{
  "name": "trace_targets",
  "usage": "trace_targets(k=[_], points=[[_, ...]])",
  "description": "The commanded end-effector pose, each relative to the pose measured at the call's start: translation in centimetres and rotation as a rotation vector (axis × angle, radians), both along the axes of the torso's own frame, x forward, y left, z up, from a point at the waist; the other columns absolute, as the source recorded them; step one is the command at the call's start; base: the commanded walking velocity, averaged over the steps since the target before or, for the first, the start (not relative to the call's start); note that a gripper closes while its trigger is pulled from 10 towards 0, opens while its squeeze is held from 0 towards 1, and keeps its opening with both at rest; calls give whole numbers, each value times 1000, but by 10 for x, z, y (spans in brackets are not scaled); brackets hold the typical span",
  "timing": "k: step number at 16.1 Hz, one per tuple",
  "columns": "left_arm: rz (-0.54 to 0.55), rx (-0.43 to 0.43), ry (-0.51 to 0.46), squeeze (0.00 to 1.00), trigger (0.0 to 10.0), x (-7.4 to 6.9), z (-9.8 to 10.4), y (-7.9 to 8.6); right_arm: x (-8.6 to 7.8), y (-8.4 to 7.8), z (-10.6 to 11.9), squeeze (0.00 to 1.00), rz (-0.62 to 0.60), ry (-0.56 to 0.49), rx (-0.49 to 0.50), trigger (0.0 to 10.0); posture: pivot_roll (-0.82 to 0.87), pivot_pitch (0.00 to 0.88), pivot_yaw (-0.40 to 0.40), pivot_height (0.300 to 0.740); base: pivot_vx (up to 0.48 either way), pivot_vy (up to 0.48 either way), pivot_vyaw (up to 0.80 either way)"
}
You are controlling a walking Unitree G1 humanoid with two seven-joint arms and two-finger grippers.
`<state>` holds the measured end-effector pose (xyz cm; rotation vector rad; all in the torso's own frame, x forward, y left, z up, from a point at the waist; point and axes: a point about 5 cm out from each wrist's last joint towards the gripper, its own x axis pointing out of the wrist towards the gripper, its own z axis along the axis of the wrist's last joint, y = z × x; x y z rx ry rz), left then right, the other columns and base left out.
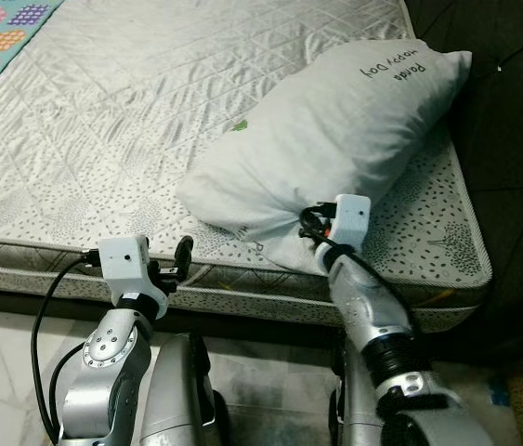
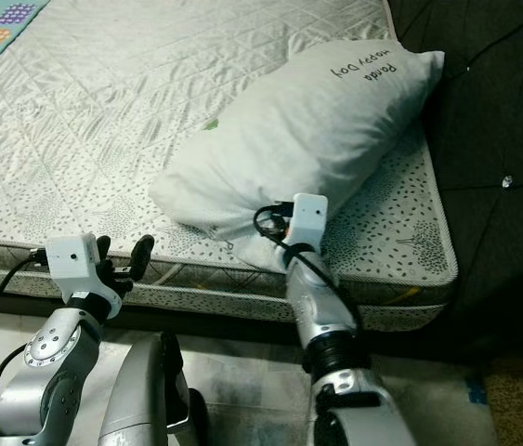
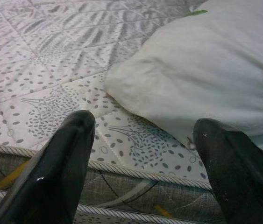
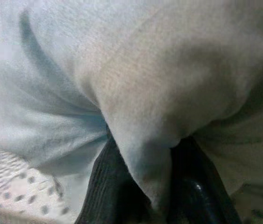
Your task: Clean up the room
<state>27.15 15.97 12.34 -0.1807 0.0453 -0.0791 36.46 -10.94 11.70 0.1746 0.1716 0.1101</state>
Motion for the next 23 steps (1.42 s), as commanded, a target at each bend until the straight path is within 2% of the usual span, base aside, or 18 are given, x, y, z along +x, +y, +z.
trace_targets(k=[1,2,4,5,8,11,12,14,15,16,17,20,22,23], points=[[26,6,0,0,10000,-3,-1,6,11,-20,21,0,-66,-85,-21,0,-59,196,78,556,0,0,0],[27,8,0,0,10000,-3,-1,6,18,-38,31,0,-116,-107,-39,0,-59,196,78,556,0,0,0],[26,10,0,0,10000,-2,-1,6,26,-60,45,0,-175,-135,-65,0,-60,196,80,556,0,0,0],[25,10,0,0,10000,-2,-1,6,27,-64,48,0,-186,-142,-69,0,-61,195,81,556,0,0,0],[30,12,-6,0,10000,1,2,6,34,-92,70,0,-251,-193,-138,0,-56,200,80,556,0,0,0],[50,24,-5,0,10000,1,2,9,36,-121,97,0,-303,-273,-252,0,-58,204,83,556,0,0,0],[62,37,0,0,10000,1,1,10,35,-137,116,0,-341,-336,-347,0,-58,204,83,556,0,0,0],[67,40,1,0,10000,1,0,10,33,-154,128,0,-390,-351,-399,0,-58,205,85,556,0,0,0],[67,41,1,0,10000,1,0,10,33,-157,129,0,-402,-349,-406,0,-58,205,85,556,0,0,0],[69,43,2,0,10000,2,0,11,31,-167,132,0,-431,-341,-424,0,-58,205,85,556,0,0,0],[72,47,1,0,10000,2,1,12,27,-183,140,0,-488,-335,-464,0,-55,205,86,556,0,0,0],[75,50,2,0,10000,1,1,12,18,-204,144,0,-543,-324,-498,0,-53,202,85,556,0,0,0],[74,48,5,0,10000,-1,-1,12,13,-213,134,0,-555,-298,-496,0,-55,201,85,556,0,0,0],[72,47,8,0,10000,-2,-1,11,7,-216,117,0,-548,-278,-490,0,-57,201,87,556,0,0,0]])
